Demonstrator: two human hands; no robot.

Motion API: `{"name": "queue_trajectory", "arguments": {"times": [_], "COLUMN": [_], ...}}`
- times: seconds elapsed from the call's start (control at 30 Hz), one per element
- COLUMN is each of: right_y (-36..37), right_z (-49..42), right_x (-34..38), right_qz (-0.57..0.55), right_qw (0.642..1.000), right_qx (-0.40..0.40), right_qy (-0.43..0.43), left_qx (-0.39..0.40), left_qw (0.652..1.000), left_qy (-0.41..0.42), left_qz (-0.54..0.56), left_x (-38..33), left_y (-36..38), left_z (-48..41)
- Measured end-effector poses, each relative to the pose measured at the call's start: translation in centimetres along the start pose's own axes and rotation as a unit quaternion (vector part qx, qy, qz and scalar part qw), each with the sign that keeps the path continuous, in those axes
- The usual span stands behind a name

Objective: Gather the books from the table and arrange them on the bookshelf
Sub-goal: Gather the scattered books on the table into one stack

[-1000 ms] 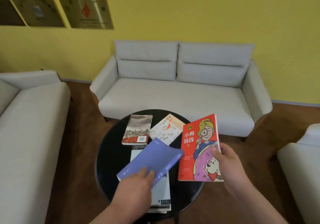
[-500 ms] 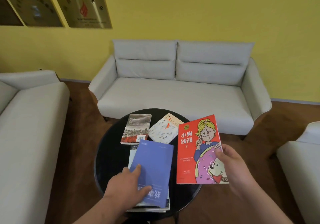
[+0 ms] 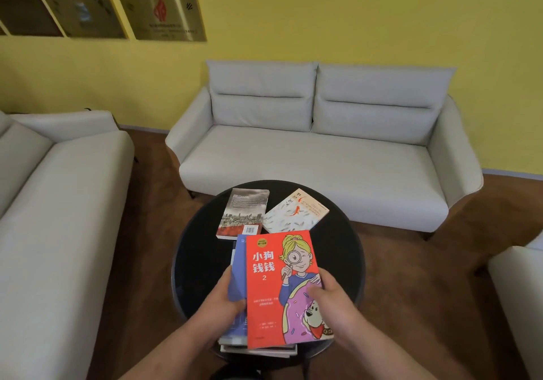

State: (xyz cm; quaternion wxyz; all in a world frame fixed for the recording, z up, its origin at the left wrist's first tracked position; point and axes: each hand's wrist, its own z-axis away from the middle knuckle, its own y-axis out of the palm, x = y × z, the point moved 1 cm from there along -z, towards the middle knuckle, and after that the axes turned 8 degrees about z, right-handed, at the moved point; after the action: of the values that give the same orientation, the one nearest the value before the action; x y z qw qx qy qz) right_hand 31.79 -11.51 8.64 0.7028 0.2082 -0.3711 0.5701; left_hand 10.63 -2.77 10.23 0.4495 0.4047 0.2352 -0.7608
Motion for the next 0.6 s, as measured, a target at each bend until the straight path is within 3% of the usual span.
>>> {"name": "queue_trajectory", "arguments": {"times": [0.07, 0.13, 0.33, 0.6], "right_y": [1.2, 2.4, 3.8, 3.1], "right_z": [-0.2, -0.4, -0.3, -0.6], "right_x": [0.0, -0.1, 0.1, 1.9], "right_qz": [-0.007, -0.023, -0.005, 0.074], "right_qw": [1.000, 0.999, 0.997, 0.988], "right_qx": [0.012, 0.025, 0.070, 0.125], "right_qy": [0.002, 0.002, 0.007, -0.041], "left_qx": [-0.023, -0.024, -0.009, -0.014], "left_qw": [0.992, 0.985, 0.997, 0.991], "left_qy": [-0.051, -0.073, -0.054, -0.063], "left_qz": [0.112, 0.157, 0.052, 0.116], "left_x": [-0.1, -0.1, 0.2, 0.2], "left_y": [-0.3, -0.1, 0.3, -0.1], "left_z": [-0.1, -0.2, -0.5, -1.4]}}
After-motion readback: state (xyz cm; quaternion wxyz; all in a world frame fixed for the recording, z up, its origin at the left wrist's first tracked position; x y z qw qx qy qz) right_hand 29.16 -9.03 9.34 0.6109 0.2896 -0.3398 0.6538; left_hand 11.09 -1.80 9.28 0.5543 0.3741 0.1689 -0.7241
